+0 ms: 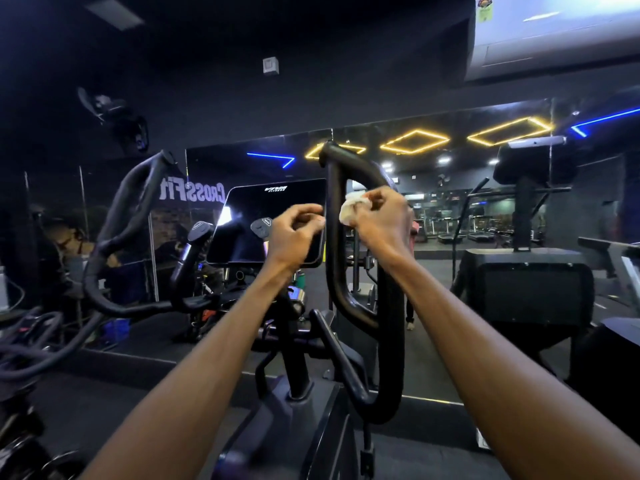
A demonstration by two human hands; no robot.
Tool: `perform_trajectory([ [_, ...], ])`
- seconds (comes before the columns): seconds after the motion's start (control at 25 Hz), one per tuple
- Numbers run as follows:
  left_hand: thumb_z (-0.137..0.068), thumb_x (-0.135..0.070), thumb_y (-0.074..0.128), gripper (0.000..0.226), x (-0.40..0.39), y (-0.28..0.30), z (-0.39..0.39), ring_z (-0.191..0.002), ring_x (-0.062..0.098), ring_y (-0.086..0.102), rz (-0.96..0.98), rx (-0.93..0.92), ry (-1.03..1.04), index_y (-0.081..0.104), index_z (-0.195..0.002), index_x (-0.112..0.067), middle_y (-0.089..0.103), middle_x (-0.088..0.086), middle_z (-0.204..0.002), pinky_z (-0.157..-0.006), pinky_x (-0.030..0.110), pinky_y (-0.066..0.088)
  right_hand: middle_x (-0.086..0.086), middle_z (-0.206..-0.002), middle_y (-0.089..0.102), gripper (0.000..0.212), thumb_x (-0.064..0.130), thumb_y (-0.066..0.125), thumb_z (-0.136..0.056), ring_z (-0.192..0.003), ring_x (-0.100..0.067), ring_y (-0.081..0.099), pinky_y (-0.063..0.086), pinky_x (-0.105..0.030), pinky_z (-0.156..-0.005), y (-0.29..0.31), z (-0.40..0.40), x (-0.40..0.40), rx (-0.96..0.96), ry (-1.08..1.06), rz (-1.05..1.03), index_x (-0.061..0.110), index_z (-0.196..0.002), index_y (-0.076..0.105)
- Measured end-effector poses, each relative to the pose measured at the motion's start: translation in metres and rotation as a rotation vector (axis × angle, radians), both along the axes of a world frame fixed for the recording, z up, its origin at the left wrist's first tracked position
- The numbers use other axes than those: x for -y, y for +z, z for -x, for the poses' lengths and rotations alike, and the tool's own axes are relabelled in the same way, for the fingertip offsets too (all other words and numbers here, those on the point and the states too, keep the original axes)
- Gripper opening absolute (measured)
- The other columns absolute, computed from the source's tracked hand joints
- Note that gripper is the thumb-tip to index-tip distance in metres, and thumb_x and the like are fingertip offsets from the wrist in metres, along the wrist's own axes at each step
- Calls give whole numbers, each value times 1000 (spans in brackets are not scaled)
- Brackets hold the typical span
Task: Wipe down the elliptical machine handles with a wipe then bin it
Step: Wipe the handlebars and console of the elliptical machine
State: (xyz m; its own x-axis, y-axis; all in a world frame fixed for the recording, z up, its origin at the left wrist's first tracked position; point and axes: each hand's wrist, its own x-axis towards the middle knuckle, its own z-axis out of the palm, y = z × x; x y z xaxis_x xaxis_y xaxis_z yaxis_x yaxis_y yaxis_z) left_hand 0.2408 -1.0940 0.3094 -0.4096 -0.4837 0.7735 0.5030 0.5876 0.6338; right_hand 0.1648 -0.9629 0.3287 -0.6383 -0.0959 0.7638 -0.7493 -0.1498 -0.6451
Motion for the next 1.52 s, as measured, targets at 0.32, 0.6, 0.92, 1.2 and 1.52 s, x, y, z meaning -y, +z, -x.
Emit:
perform_trajectory([
  [0.32, -92, -2, 52, 24, 40, -37, 0, -67, 13, 61, -133, 333, 50, 68, -91, -19, 72, 4, -86, -55, 25, 45, -15, -107, 55, 16, 11, 57, -86, -93, -38, 58, 53, -51, -77, 2, 7, 27, -436, -312, -590, 9, -101, 53],
  [0.6, -93, -6, 52, 20, 36, -71, 6, -68, 15, 63, -126, 433, 2, 67, -93, -20, 72, 6, -87, -59, 31, 48, -17, -99, 63, 11, 18, 64, -79, -88, -33, 61, 54, -40, -76, -43, 1, 7, -391, -200, -1098, 10, -85, 60],
  [0.92, -96, -6, 50, 17, 11, -87, -3, -60, 11, 58, -126, 494, -21, 64, -104, -12, 69, 6, -85, -42, 17, 41, -15, -106, 64, 15, 18, 56, -87, -106, -38, 55, 48, -43, -86, -75, -10, -8, -720, -450, -1276, 12, -100, 59],
  [1.2, -92, -5, 55, 13, -13, -106, -17, -64, 14, 60, -78, 556, 18, 62, -95, -15, 70, 8, -88, -52, 22, 48, -9, -112, 65, 26, 14, 59, -89, -114, -31, 52, 45, -38, -85, -90, -33, -47, -1015, -596, -1420, 13, -116, 59],
  [1.52, -94, -8, 53, 13, -64, -124, -57, -55, 13, 56, -131, 616, 157, 65, -91, -13, 65, 4, -74, -38, 15, 39, -11, -106, 67, 27, 15, 57, -80, -103, -35, 62, 52, -39, -79, -124, -42, -74, -622, -153, -1233, 20, -103, 69],
])
